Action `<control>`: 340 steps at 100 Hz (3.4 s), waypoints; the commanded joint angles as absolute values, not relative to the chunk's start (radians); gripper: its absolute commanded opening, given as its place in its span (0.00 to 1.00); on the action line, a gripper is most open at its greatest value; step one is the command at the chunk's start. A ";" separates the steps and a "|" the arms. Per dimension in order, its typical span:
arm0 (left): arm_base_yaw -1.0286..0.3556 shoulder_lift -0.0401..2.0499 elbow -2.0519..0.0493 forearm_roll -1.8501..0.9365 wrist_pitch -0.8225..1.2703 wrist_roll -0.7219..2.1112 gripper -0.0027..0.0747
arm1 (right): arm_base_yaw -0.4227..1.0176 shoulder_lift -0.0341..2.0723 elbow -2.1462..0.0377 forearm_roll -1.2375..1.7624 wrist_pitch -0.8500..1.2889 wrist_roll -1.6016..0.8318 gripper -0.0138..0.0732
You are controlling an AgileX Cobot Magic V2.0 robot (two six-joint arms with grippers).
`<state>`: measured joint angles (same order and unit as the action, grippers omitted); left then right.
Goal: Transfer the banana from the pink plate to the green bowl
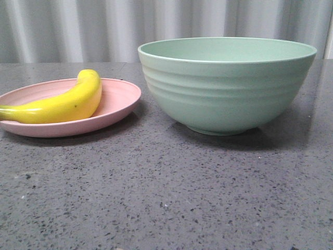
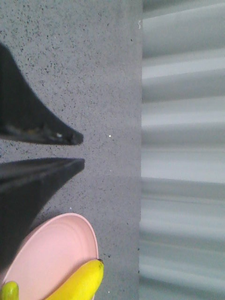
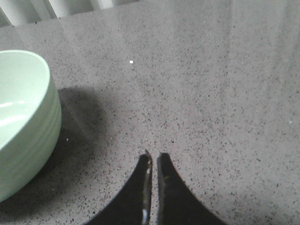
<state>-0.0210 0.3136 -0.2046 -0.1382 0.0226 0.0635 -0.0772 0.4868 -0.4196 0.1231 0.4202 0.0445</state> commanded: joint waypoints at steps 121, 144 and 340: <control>-0.546 1.161 -0.774 -0.167 0.263 0.064 0.58 | -0.084 0.526 -0.457 0.129 0.362 0.042 0.09; -0.564 1.273 -0.808 -0.170 0.261 0.064 0.58 | -0.084 0.526 -0.457 0.129 0.374 0.042 0.09; -0.853 1.210 -1.033 -0.170 0.348 0.066 0.32 | 0.182 0.818 -0.885 0.242 0.635 0.013 0.39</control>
